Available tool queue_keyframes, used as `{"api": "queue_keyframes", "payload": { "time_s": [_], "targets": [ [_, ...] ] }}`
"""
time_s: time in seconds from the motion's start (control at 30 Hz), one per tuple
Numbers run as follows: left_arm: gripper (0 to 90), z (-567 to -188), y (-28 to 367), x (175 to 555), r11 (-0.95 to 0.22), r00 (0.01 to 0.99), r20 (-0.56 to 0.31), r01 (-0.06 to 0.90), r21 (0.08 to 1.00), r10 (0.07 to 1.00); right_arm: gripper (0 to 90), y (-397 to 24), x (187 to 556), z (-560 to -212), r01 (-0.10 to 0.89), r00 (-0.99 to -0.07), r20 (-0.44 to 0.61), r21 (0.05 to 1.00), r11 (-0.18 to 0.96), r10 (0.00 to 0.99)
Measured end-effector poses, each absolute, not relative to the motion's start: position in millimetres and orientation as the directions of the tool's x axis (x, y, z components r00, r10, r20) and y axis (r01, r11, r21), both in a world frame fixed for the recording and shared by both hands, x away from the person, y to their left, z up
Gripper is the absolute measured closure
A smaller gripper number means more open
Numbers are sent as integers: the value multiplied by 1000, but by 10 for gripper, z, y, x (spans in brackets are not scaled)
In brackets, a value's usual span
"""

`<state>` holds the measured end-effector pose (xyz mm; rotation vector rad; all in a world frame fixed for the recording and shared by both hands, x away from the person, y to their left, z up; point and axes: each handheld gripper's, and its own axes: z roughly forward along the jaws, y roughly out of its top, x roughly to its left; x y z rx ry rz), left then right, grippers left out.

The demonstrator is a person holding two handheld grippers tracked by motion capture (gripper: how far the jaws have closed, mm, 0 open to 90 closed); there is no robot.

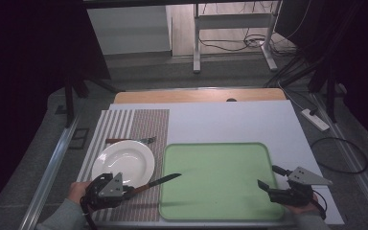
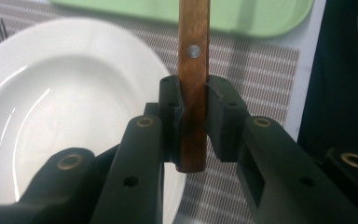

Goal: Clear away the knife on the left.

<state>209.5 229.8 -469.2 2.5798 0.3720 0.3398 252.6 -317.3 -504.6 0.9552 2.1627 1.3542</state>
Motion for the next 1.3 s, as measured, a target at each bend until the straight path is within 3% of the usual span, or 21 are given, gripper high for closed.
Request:
{"api": "queue_keyframes", "payload": {
  "time_s": [0.13,0.63,1.3],
  "targets": [
    [758,-4682,2164,2066,-824,933,189,162,542,308,208,-3178,2525,-5044,331,-678,13,898,289,735],
    [758,-4714,1826,2187,-802,926,177,180,570,333,208,-3184,2524,-5042,330,-678,15,899,287,735],
    [758,-4746,1513,2343,-737,888,96,309,600,450,208,-3187,2527,-5040,331,-677,19,901,282,736]
  ]
}}
